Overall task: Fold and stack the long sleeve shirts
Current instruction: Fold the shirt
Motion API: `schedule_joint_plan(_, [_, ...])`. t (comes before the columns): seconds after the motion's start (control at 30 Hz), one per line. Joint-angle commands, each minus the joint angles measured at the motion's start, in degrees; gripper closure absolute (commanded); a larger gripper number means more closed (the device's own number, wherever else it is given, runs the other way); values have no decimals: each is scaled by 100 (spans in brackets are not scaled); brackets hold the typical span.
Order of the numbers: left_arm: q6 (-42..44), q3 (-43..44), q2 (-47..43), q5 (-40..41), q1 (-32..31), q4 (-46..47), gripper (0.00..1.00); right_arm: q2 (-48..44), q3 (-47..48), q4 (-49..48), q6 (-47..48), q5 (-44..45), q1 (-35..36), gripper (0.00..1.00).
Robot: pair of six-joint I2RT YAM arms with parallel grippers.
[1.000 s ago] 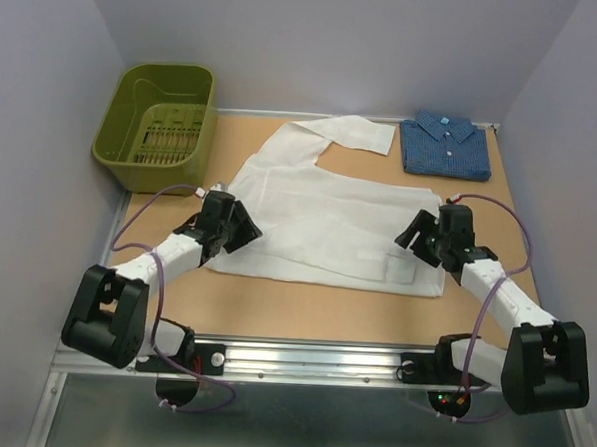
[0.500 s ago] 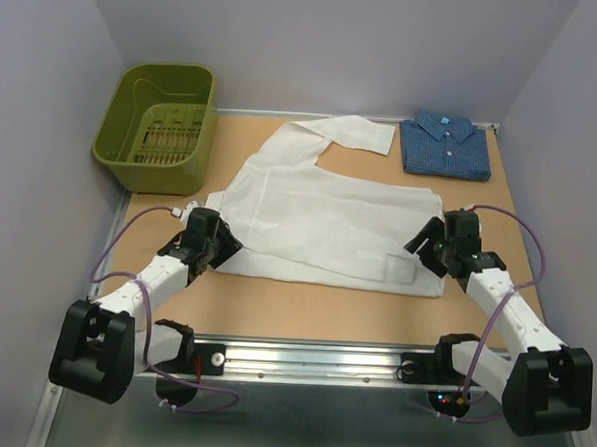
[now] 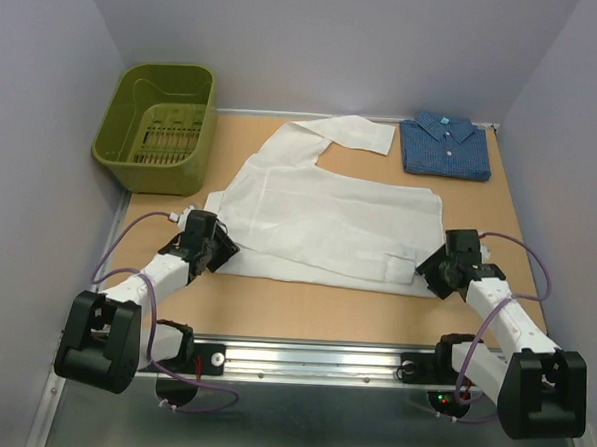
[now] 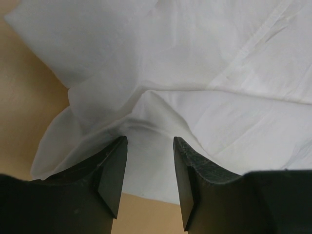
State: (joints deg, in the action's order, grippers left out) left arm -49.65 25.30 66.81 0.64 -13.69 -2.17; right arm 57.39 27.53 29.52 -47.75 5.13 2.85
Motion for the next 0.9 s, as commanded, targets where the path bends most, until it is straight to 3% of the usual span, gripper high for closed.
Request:
schedule_joint_plan(0.0, [8,-95,52,85,95,77,47,0,-143,159,-322,410,-109,47])
schedule_joint_plan(0.3, [-10,-139,272,6,428,15,47,370,7,370,-499,928,-627,52])
schedule_joint_plan(0.43, [16,-131,237,-221,517,33,47,562,234,414,-131,1270,-795,54])
schedule_joint_plan(0.53, [122,-43,158,-371,517,24,46,354,533,397,309,1009,-786,55])
schedule_joint_plan(0.67, [245,45,44,-477,517,7,46,-251,920,195,1056,132,-786,55])
schedule_joint_plan(0.73, [324,89,-1,-556,517,6,46,-525,1008,-67,1355,-781,-786,55])
schedule_joint_plan(0.87, [552,151,34,-583,517,-46,46,-546,1079,-1025,1549,-3649,-673,51])
